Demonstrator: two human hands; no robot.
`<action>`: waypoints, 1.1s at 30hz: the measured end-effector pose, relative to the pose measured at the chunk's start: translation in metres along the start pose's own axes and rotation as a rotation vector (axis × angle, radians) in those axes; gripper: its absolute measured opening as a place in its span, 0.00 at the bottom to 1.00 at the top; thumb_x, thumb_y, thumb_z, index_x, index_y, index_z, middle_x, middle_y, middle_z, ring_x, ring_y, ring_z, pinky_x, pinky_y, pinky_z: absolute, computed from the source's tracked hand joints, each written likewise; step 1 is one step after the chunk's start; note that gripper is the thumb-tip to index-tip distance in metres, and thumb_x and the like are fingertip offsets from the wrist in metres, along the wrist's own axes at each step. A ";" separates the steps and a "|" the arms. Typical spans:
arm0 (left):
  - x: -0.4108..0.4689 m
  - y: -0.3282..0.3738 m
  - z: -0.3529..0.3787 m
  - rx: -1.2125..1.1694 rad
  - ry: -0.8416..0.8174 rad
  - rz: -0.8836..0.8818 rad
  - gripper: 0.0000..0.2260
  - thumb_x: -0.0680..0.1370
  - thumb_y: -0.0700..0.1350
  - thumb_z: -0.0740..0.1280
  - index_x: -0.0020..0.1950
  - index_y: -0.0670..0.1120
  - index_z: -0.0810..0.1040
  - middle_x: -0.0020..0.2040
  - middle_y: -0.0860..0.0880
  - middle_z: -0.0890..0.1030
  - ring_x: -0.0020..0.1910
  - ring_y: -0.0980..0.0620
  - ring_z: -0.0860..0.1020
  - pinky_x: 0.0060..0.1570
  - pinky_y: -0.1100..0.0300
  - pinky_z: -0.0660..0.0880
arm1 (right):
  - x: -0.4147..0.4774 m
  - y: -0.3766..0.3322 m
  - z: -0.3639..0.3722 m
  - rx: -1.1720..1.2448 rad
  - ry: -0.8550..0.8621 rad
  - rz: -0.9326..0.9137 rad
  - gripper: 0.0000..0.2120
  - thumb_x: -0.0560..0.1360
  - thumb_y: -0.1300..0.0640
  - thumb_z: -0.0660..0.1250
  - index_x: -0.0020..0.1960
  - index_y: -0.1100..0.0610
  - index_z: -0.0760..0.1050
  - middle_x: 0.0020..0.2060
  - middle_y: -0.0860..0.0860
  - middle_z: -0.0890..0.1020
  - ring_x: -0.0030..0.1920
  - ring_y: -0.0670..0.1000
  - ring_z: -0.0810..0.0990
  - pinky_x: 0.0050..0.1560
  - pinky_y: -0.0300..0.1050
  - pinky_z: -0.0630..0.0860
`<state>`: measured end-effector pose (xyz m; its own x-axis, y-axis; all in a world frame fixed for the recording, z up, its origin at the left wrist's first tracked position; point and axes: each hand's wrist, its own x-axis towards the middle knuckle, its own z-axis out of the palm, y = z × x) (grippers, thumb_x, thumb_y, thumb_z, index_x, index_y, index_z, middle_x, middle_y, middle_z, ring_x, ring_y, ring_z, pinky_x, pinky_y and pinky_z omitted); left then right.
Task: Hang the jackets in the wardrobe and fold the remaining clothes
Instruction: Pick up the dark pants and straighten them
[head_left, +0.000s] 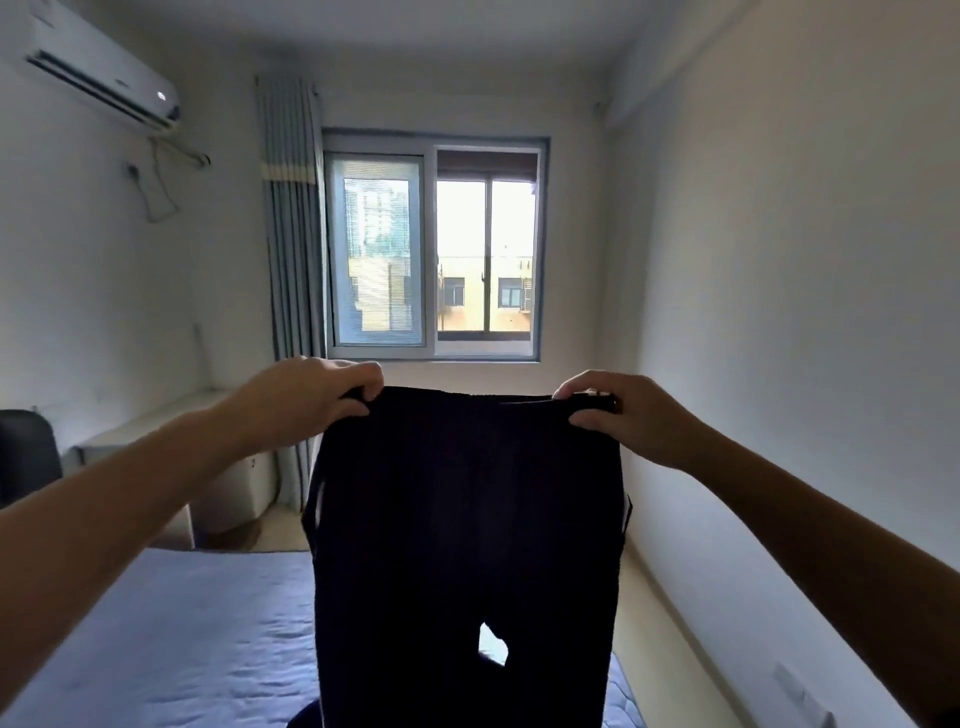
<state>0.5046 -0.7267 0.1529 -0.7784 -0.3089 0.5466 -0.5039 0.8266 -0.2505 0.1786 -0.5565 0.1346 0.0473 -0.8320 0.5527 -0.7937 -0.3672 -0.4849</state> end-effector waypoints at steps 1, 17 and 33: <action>-0.002 0.000 -0.001 0.042 -0.027 0.052 0.10 0.77 0.50 0.66 0.48 0.60 0.65 0.40 0.58 0.77 0.34 0.56 0.74 0.35 0.64 0.66 | 0.001 -0.001 -0.004 -0.041 -0.065 -0.012 0.13 0.76 0.64 0.68 0.50 0.45 0.78 0.45 0.39 0.81 0.46 0.38 0.79 0.44 0.27 0.73; -0.012 0.021 0.034 -0.158 -0.335 0.159 0.04 0.75 0.47 0.70 0.46 0.48 0.78 0.40 0.59 0.72 0.39 0.65 0.72 0.40 0.74 0.66 | 0.005 0.009 -0.033 -0.434 -0.234 0.011 0.04 0.76 0.63 0.67 0.44 0.56 0.76 0.33 0.42 0.76 0.36 0.36 0.74 0.40 0.28 0.68; -0.002 0.008 0.022 -0.208 -0.129 0.058 0.03 0.76 0.46 0.68 0.44 0.55 0.80 0.36 0.62 0.72 0.31 0.63 0.74 0.35 0.72 0.68 | 0.006 0.008 -0.056 -0.532 -0.239 0.058 0.05 0.77 0.64 0.64 0.48 0.57 0.78 0.37 0.43 0.77 0.39 0.37 0.74 0.41 0.29 0.67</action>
<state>0.4937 -0.7298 0.1329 -0.8521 -0.3043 0.4258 -0.3790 0.9199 -0.1011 0.1381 -0.5410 0.1717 0.0812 -0.9380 0.3371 -0.9915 -0.1105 -0.0685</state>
